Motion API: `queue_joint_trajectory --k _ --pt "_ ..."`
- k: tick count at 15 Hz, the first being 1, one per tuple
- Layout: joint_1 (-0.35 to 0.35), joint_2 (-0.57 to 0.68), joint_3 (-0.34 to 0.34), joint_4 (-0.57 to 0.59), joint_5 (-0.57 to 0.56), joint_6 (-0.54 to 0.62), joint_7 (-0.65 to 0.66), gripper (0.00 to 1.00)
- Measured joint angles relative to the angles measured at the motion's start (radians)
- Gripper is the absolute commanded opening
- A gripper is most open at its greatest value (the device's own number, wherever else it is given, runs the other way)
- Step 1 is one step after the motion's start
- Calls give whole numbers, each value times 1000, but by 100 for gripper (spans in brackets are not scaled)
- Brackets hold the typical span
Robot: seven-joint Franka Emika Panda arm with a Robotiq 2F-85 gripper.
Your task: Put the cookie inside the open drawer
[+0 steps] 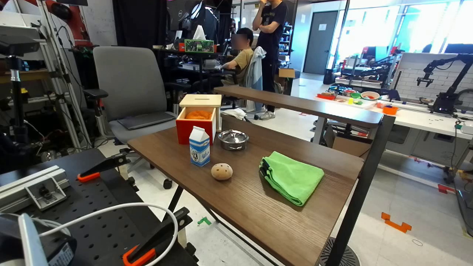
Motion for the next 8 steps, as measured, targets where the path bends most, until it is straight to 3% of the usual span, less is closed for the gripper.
queue_joint_trajectory --k 4,8 --pt "1 8 0 -50 8 92 146 100" --pt "1 79 2 -155 53 318 380 100"
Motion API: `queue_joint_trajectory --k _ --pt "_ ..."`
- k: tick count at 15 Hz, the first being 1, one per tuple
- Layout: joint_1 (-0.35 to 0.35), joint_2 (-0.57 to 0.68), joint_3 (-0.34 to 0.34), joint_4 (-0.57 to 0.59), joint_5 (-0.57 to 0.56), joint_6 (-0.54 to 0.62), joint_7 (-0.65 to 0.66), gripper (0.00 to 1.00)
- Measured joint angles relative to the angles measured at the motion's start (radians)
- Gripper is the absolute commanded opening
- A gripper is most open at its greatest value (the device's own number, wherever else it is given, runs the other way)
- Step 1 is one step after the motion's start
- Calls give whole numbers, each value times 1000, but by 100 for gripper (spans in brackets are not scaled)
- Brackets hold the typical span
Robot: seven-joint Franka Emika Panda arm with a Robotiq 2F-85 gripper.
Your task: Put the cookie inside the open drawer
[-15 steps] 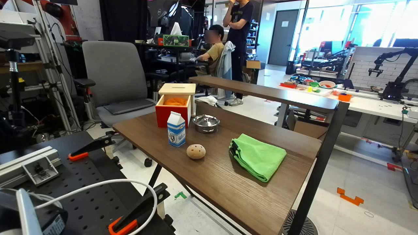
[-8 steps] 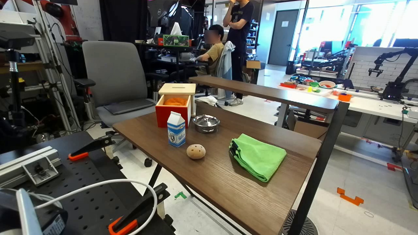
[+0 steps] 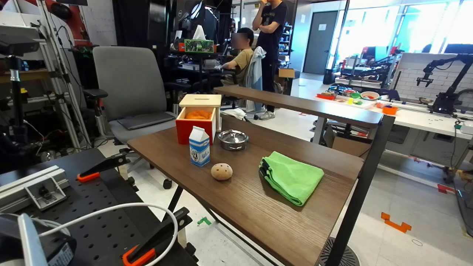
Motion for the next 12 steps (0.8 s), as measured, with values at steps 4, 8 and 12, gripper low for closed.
queue_joint_trajectory --k 4,8,12 --pt "0 124 0 -90 64 316 176 100" --pt "0 280 -6 -110 73 643 338 100" --pt "24 442 -51 -82 68 923 506 100"
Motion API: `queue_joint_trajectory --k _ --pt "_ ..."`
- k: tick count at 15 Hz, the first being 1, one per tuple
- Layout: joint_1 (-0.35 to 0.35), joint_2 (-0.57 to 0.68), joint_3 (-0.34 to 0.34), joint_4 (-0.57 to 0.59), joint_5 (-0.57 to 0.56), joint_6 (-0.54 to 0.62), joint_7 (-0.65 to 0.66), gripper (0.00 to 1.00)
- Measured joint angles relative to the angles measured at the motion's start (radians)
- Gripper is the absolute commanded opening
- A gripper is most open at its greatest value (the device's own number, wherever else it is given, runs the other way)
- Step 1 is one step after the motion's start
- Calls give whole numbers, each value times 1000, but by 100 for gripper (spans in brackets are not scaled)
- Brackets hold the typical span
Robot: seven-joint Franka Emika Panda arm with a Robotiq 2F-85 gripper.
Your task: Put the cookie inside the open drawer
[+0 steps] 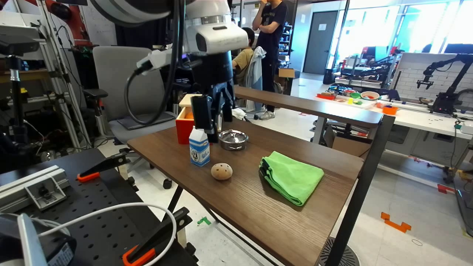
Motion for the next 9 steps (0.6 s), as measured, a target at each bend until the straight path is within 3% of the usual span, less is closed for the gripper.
queue_joint_trajectory --k 4,6,9 --pt "147 156 -182 59 -20 192 184 100" --pt "237 230 -275 95 11 221 238 100" --pt "323 322 -329 142 95 207 285 100"
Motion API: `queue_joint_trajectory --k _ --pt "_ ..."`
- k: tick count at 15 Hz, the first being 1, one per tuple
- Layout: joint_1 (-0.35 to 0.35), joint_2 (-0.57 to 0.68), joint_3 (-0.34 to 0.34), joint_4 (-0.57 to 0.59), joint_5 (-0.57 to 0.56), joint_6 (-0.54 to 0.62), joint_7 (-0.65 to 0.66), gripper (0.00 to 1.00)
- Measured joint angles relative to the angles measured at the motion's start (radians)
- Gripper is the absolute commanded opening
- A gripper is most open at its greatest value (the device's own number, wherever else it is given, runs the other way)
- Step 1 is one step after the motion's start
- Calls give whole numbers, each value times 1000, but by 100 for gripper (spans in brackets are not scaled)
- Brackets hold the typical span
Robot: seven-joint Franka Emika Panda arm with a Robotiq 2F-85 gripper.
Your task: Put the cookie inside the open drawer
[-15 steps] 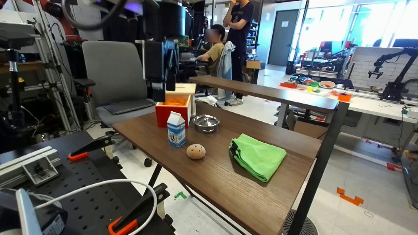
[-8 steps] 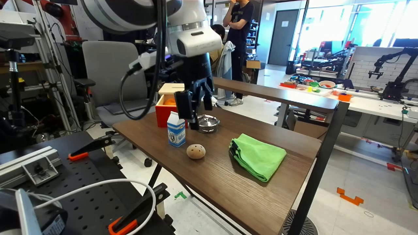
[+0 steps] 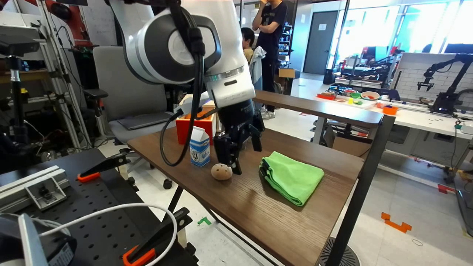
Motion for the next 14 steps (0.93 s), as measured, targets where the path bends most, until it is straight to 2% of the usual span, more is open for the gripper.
queue_joint_trajectory --k 3,7,11,12,13,14 --pt "28 36 15 26 50 -113 32 100" --pt "21 35 64 51 52 -278 79 100" --pt "-4 35 98 78 52 -341 109 100" --pt "-14 35 105 86 52 -349 112 75" --pt "-22 35 110 92 52 -356 113 74" --pt "-30 35 113 98 52 -358 113 65"
